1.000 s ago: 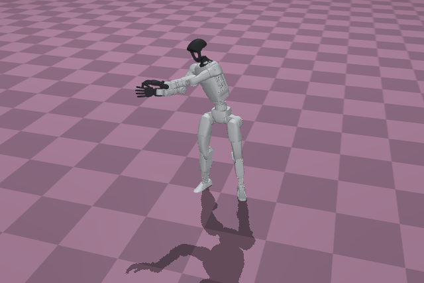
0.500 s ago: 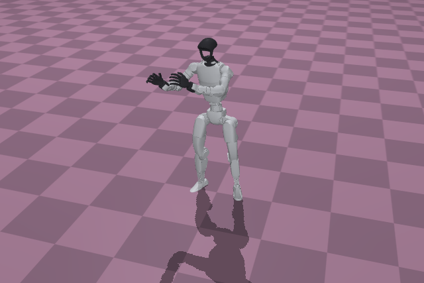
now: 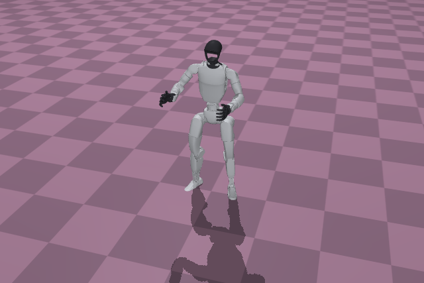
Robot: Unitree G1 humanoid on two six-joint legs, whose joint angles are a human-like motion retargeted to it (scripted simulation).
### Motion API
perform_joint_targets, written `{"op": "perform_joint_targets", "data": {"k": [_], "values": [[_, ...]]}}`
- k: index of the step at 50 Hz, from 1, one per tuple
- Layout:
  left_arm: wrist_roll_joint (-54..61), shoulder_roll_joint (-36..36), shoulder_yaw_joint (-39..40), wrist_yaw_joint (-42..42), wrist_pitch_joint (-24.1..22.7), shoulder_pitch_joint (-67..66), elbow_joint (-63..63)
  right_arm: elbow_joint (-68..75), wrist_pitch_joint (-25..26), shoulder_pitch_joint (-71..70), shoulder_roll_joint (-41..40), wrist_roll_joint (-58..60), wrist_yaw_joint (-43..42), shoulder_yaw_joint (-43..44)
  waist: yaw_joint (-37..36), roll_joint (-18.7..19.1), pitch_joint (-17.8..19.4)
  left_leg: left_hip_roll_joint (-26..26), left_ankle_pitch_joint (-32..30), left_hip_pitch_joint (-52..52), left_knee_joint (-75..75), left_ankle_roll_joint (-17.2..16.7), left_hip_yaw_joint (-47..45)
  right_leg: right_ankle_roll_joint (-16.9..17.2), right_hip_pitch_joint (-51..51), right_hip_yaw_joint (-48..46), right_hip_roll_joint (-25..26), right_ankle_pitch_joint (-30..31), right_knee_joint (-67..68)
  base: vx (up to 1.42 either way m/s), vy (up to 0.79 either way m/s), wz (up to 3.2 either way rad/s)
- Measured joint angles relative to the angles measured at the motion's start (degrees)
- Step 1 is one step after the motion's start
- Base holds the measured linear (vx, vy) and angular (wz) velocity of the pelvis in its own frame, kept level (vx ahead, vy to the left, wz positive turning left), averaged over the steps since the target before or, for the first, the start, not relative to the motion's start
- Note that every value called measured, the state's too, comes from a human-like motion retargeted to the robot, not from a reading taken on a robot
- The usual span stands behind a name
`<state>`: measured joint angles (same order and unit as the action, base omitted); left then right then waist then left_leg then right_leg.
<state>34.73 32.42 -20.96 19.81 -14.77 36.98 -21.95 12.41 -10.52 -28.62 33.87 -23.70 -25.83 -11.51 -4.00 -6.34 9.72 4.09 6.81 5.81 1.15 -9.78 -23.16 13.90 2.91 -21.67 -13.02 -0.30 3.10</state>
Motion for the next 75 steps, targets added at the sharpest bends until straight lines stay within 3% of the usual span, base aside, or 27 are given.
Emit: {"op": "perform_joint_targets", "data": {"k": [6, 13, 20, 25, 30, 31, 35, 39, 45, 47, 50, 53, 55, 60, 64, 68, 75], "values": [[9.0, 1.9, 1.2, 6.2, 2.3, 4.9, -7.8, 7.0, 2.9, -5.7, 0.4, -11.6, 1.9, 1.6, 0.4, 0.5, 0.1, -0.2, 0.2, 0.6, -0.1, 0.1, -0.6, -0.4, 0.2, 0.6, -0.2, 0.0, 0.2, 0.00, 0.00, 0.00], [11.4, 4.0, 1.1, 12.6, 6.1, 13.5, -20.8, 14.6, 5.7, -12.5, 0.7, -13.9, 0.0, 0.3, 1.4, 1.4, -0.4, -0.3, 0.2, 1.2, 0.3, 0.4, -1.7, -0.4, -0.2, 1.6, -0.2, 0.1, 0.3, 0.00, 0.00, 0.00], [-5.0, 6.3, -1.4, 19.0, 11.1, 23.7, -27.3, 14.7, 5.0, -11.9, -0.6, -12.9, -2.4, 2.5, 3.4, 3.0, -1.2, -0.4, 0.2, 1.2, 0.3, 0.5, -2.2, -0.3, -0.5, 2.1, -0.3, 0.3, 0.4, 0.00, 0.00, 0.00], [-23.3, 5.9, -9.6, 15.0, 14.4, 31.4, -26.4, 15.3, 4.2, -10.0, -1.9, -10.0, -2.5, 4.1, 5.8, 4.4, -1.7, -0.5, 0.4, 0.8, -0.1, 0.3, -1.9, -0.3, -0.5, 1.6, -0.5, 0.2, 0.6, 0.00, 0.00, 0.00], [-35.1, 1.5, -20.3, 9.9, 15.5, 36.8, -26.9, 17.4, 1.7, -9.6, -4.8, -12.4, -5.5, 5.6, 8.9, 5.9, -1.8, -0.7, 0.4, 0.5, -0.4, 0.0, -1.2, -0.6, -0.3, 0.9, -0.9, 0.1, 0.6, 0.00, 0.00, 0.00], [-37.7, 0.1, -22.0, 7.8, 15.8, 37.0, -27.5, 18.8, 3.3, -9.6, -4.5, -8.5, -4.1, 5.1, 9.5, 6.0, -1.9, -0.7, 0.4, 0.5, -0.5, 0.0, -1.2, -0.7, -0.3, 0.9, -1.0, 0.0, 0.7, 0.00, 0.00, 0.00], [-37.9, -5.9, -27.0, 7.8, 14.9, 37.2, -30.1, 20.3, -2.8, -10.6, -9.3, -20.0, -9.9, 7.6, 11.7, 6.9, -1.5, -0.8, 0.3, 0.6, -0.5, -0.3, -1.2, -1.1, -0.2, 0.8, -1.1, -0.1, 0.7, 0.00, 0.00, 0.00], [-38.8, -9.7, -27.9, 8.5, 14.2, 35.2, -31.9, 22.4, -4.8, -12.5, -11.4, -21.8, -13.9, 9.4, 12.6, 7.1, -1.6, -0.8, 0.5, 0.9, -0.6, -0.3, -1.8, -1.2, -0.3, 1.4, -1.1, -0.1, 0.9, 0.01, 0.00, -0.05], [-42.5, -8.9, -27.8, 9.0, 12.1, 32.7, -31.4, 20.4, -4.6, -17.4, -10.0, -6.4, -21.2, 7.7, 11.7, 6.7, -2.7, -0.5, 1.0, 1.4, -0.9, -0.1, -3.1, -0.7, -0.7, 2.7, -0.8, -0.2, 1.2, 0.02, -0.01, -0.21], [-48.6, -7.6, -27.2, 3.2, 13.3, 32.0, -31.3, 22.6, 8.4, -20.1, -5.0, 16.4, -14.5, 3.1, 10.8, 6.1, -3.5, -0.5, 1.3, 1.6, -0.9, 0.4, -3.5, -0.4, -0.9, 3.2, -0.8, -0.3, 1.4, 0.01, -0.01, -0.10], [-50.0, -6.1, -27.0, 2.8, 12.7, 31.8, -30.8, 20.2, 11.3, -24.6, -3.3, 26.2, -13.7, -0.6, 9.4, 5.6, -4.2, -0.3, 1.4, 1.8, -0.9, 0.5, -3.8, 0.0, -1.1, 3.5, -0.6, -0.3, 1.6, 0.00, 0.00, 0.00], [-50.7, -4.7, -27.2, 2.6, 11.8, 31.8, -30.3, 18.9, 12.5, -29.4, -1.5, 35.1, -11.4, -7.0, 7.8, 4.8, -4.7, -0.1, 1.5, 1.8, -0.9, 0.4, -4.0, 0.2, -1.2, 3.6, -0.3, -0.3, 1.6, 0.00, 0.00, 0.00], [-50.2, -3.9, -27.2, 3.7, 10.2, 32.0, -29.7, 18.6, 10.1, -32.9, -1.1, 37.3, -11.1, -12.4, 6.8, 4.4, -4.8, 0.1, 1.4, 1.8, -0.8, 0.2, -4.0, 0.3, -1.2, 3.6, -0.1, -0.4, 1.6, 0.00, 0.00, 0.00], [-55.0, -1.8, -28.4, 2.5, 9.3, 31.9, -27.8, 21.8, 10.0, -42.1, 2.5, 57.5, -1.5, -33.7, 3.9, 3.2, -5.0, 0.3, 1.4, 1.3, -0.8, 0.0, -3.6, 0.4, -1.3, 3.2, 0.1, -0.2, 1.5, 0.00, 0.00, 0.00], [-58.6, -0.8, -28.3, 1.1, 8.1, 31.1, -26.5, 23.0, 5.9, -45.5, 2.7, 65.6, 6.2, -45.5, 2.2, 2.9, -4.6, 0.3, 1.2, 0.8, -0.7, -0.3, -2.8, 0.5, -1.2, 2.4, 0.1, -0.2, 1.2, -0.03, 0.00, 0.16], [-55.2, -0.3, -25.4, 1.7, 5.3, 28.7, -25.1, 22.6, 4.2, -39.7, 1.8, 57.9, 5.9, -41.0, 1.0, 2.8, -3.5, 0.1, 0.9, 0.4, -0.5, -0.4, -1.6, 0.3, -0.7, 1.3, -0.1, -0.3, 0.9, -0.03, 0.00, 0.27], [-23.3, 0.7, -15.3, 4.4, 0.5, 19.4, -16.0, 11.2, 1.8, -20.3, 0.1, 15.6, 0.9, -18.9, 0.1, 2.7, 0.1, -0.3, 0.2, 0.0, 0.0, -0.4, 0.1, -0.2, -0.1, -0.4, -0.5, -0.3, 0.6, -0.03, 0.01, 0.19]]}}
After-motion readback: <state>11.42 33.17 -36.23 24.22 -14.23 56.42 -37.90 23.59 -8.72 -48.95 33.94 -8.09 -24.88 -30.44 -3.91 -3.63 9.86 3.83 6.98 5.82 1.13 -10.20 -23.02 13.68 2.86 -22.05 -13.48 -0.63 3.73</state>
